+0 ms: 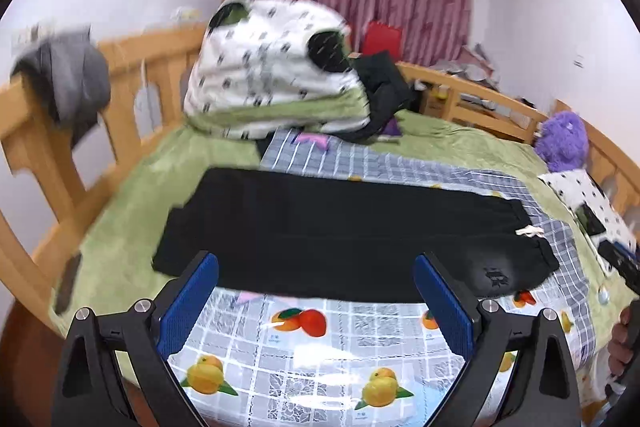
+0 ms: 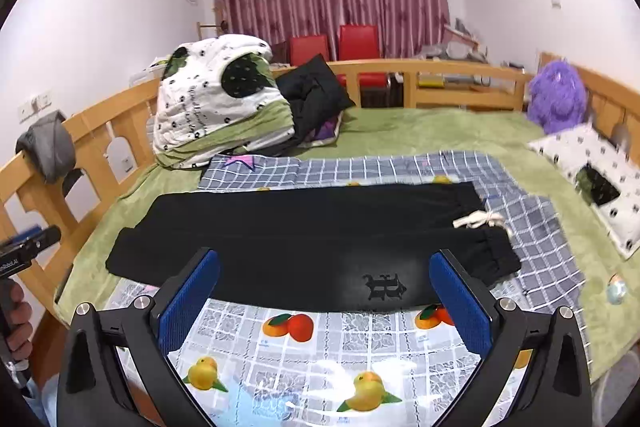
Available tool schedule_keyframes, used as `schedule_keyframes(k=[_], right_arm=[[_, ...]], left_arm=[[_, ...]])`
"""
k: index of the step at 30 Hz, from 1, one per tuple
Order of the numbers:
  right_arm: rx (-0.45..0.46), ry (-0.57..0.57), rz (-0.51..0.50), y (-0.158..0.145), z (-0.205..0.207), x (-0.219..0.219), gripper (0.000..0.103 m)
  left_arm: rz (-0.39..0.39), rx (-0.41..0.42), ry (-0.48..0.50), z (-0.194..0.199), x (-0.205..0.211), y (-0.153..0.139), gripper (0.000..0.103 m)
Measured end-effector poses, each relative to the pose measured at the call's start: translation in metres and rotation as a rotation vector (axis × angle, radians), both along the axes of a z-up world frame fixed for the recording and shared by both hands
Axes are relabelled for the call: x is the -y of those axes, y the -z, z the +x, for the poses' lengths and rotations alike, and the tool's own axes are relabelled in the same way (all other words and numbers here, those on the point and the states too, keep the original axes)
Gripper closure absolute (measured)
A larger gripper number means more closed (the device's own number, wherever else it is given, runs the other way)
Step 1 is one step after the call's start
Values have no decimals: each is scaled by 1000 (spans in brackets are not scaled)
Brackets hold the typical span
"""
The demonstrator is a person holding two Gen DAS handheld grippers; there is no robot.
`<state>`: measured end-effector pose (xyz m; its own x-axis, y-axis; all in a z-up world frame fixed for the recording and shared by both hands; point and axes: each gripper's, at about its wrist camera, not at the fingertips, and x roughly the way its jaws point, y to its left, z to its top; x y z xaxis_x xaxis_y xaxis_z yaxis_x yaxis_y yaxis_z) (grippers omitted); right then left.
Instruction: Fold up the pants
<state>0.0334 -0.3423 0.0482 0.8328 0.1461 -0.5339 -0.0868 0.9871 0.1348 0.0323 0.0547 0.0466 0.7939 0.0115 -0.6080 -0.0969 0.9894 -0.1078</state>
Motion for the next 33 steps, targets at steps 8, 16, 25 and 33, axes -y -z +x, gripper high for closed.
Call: schedule_keyframes(k=[8, 16, 25, 33], right_arm=[[-231, 147, 17, 121, 73, 58, 14], [-345, 281, -22, 212, 98, 99, 50], [-389, 298, -25, 255, 110, 106, 53], [-370, 280, -91, 263, 110, 96, 42]], left_arm=[[-19, -152, 26, 56, -36, 92, 5], [-151, -265, -29, 100, -63, 185, 10], [-153, -320, -71, 127, -65, 236, 13], [-38, -317, -58, 130, -48, 240, 13]])
